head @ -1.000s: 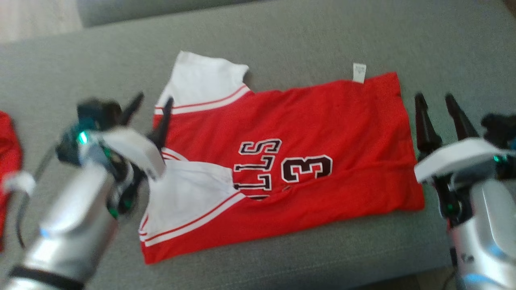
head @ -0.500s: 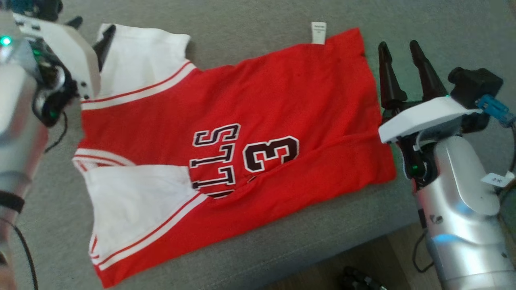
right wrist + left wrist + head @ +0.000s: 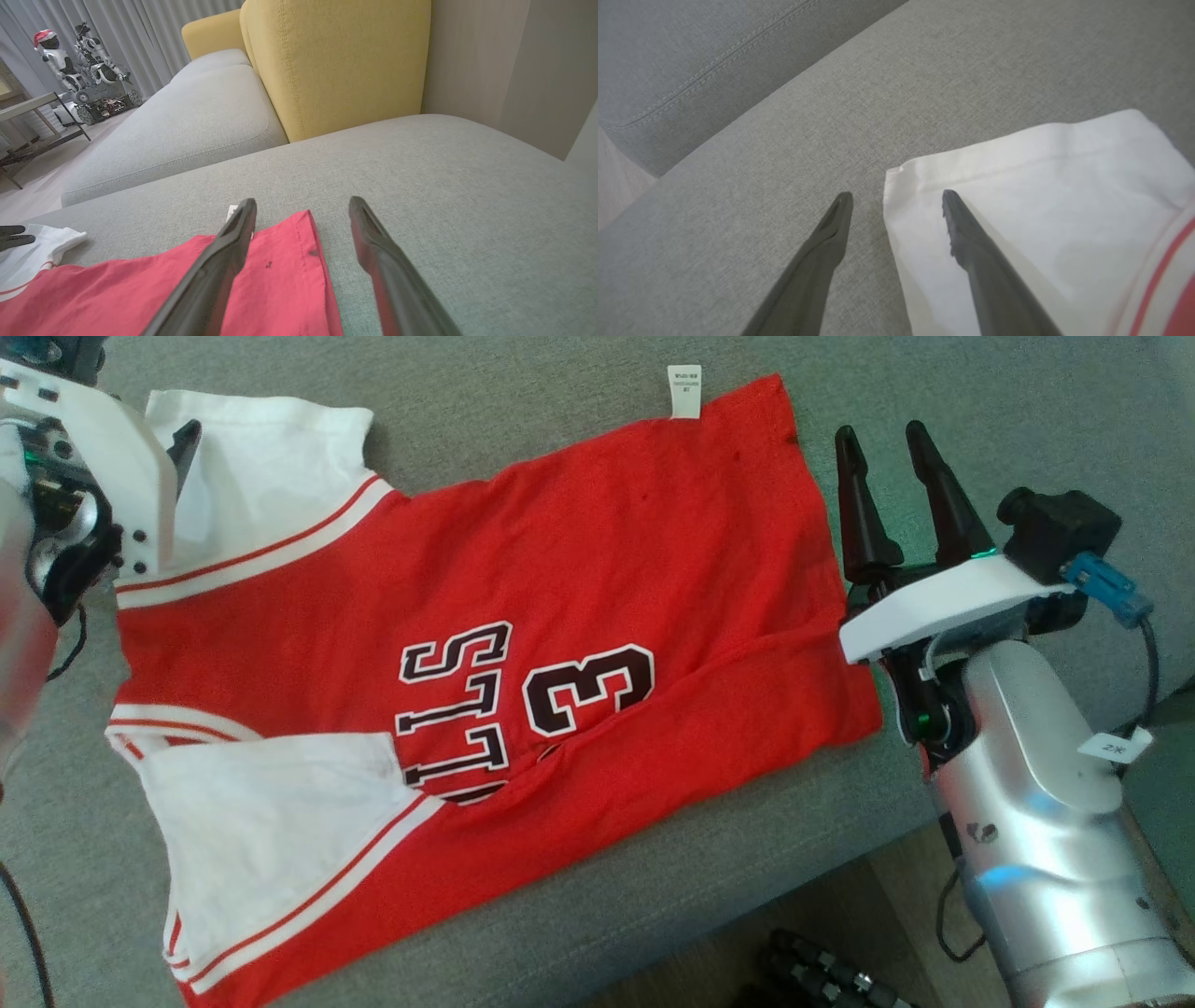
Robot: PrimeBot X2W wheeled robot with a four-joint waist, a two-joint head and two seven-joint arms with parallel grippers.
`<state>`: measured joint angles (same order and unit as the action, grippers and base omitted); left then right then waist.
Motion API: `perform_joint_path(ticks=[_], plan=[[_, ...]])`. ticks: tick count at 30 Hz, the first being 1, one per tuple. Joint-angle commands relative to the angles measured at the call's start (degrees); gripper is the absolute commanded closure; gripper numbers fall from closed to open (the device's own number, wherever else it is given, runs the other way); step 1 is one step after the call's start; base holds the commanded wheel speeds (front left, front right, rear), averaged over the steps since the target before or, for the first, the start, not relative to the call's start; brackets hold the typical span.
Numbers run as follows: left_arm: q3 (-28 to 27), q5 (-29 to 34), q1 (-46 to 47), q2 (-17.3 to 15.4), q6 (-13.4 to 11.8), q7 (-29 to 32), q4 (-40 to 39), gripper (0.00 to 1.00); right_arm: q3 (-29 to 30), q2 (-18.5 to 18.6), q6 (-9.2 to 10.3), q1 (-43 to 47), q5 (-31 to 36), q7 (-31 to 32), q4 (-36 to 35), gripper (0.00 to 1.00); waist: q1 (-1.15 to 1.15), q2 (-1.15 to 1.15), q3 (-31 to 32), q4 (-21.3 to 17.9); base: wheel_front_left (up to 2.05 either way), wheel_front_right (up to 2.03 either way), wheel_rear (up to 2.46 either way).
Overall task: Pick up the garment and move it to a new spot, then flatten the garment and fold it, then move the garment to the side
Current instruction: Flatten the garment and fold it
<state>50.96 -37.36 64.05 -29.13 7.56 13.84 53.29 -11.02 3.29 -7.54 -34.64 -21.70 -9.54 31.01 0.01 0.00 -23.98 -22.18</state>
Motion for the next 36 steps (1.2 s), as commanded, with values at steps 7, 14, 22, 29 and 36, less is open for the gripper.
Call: perform_joint_path(ticks=[7,14,22,29,36], plan=[[0.8,-1.1,4.3,-1.5,-0.1,-2.7,0.7,0.0,-1.8,-0.4,0.05,-1.8,-0.9,-1.1,-0.3,0.0,-0.01,0.0,-0.9,-0.6,0.0,0.0,0.0],[3.2,-1.6,6.3,-1.7,-0.1,-3.2,2.8,0.0,-2.3,-0.4,0.05,-3.3,-1.2,-1.4,0.0,0.0,-0.01,0.0,-2.3,-1.1,0.0,0.0,0.0],[5.4,-5.2,6.4,-0.5,-0.1,-1.6,3.1,1.0,-1.4,-0.4,0.05,-5.2,0.1,-0.9,1.1,0.0,-0.01,0.0,-2.3,-0.1,0.0,0.0,0.0],[5.8,-7.6,7.7,0.2,-0.1,-4.8,1.4,1.0,0.4,-0.2,0.05,-6.6,2.1,1.3,2.4,0.0,-0.01,0.0,-1.5,2.4,0.0,0.0,0.0],[8.0,-8.4,8.8,0.8,-0.1,-9.1,-3.6,1.0,3.2,2.7,0.05,-9.6,1.9,7.2,6.4,0.0,-0.01,0.0,-0.8,7.2,0.0,0.0,0.0]])
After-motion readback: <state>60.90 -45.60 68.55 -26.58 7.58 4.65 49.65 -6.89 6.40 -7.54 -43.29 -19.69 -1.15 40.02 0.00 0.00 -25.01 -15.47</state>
